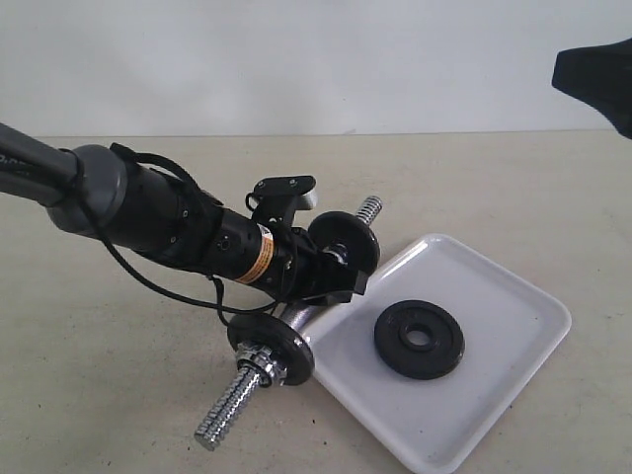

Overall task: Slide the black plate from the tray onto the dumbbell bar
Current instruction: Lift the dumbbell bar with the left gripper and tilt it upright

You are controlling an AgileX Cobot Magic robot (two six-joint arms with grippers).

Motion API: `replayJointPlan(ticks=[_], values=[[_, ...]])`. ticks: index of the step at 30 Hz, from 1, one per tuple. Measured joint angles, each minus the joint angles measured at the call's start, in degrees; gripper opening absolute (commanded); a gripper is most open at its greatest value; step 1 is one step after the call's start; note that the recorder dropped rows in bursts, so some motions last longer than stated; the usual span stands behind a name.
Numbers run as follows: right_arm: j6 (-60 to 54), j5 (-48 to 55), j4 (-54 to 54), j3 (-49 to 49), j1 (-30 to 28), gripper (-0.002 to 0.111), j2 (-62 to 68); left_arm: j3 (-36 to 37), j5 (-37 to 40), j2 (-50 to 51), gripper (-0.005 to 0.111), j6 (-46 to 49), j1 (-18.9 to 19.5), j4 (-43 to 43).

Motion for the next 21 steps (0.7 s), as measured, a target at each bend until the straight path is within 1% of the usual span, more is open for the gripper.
replayJointPlan(ticks=[10, 14, 21], values=[[0.0, 0.0, 0.0, 0.0, 0.0, 0.069, 0.0, 0.2, 1.6, -1.3, 0.004, 5.4, -0.1, 1.0], [0.0, 0.0, 0.0, 0.0, 0.0, 0.069, 0.0, 0.8, 3.7, -2.2, 0.004, 8.1, -0.3, 2.2], [0.0, -0.6, 0.0, 0.0, 0.0, 0.069, 0.0, 2.1, 6.0, -5.2, 0.004, 11.4, -0.4, 6.6]])
